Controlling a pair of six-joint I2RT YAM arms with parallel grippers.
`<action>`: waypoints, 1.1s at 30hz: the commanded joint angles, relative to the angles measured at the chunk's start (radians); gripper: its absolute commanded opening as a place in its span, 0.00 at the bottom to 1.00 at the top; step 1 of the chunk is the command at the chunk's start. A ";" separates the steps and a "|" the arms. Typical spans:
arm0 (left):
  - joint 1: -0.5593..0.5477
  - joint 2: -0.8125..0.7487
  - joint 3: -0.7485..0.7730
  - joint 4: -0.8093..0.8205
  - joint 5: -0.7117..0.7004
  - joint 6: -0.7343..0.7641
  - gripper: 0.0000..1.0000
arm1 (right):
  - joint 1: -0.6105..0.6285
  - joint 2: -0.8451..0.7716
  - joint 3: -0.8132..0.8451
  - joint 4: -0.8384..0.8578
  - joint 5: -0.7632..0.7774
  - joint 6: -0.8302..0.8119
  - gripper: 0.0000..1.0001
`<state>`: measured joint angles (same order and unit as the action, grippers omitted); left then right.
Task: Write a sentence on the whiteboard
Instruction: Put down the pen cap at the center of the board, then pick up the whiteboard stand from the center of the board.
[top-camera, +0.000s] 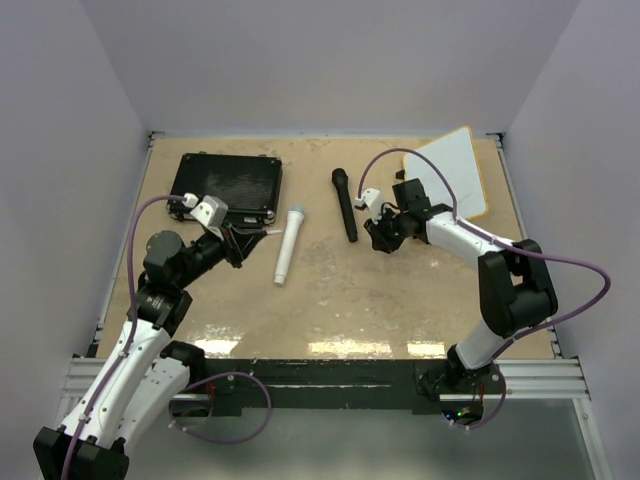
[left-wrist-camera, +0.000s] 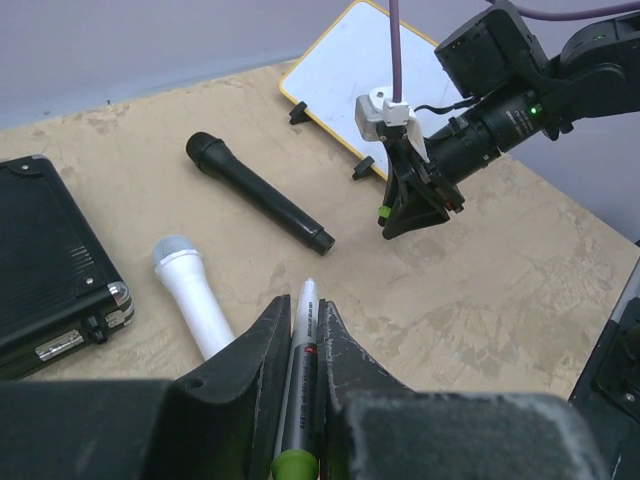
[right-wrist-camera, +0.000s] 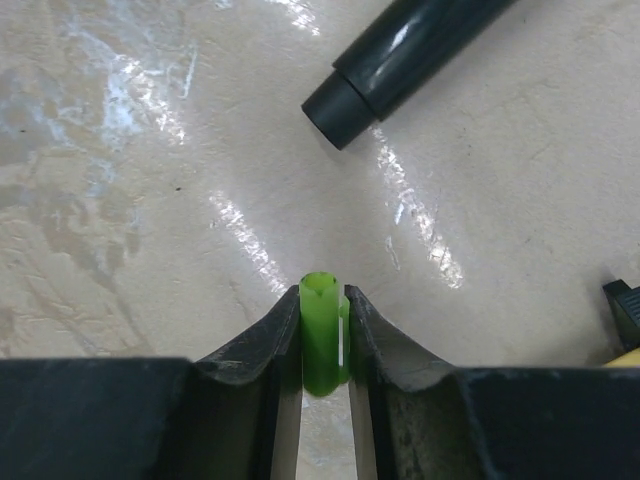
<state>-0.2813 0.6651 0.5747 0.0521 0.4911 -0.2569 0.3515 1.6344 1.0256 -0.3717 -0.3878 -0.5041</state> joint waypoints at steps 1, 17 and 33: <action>0.005 -0.005 0.017 0.034 0.003 0.028 0.00 | 0.001 0.031 0.011 0.039 0.096 0.026 0.28; 0.005 -0.015 0.017 0.034 0.023 0.024 0.00 | -0.039 -0.079 0.120 -0.134 0.073 -0.040 0.47; 0.005 -0.018 0.017 0.049 0.070 0.018 0.00 | -0.644 -0.395 0.186 -0.084 0.007 0.324 0.97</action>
<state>-0.2813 0.6487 0.5747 0.0517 0.5312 -0.2432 -0.2405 1.2221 1.2034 -0.5739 -0.4500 -0.4133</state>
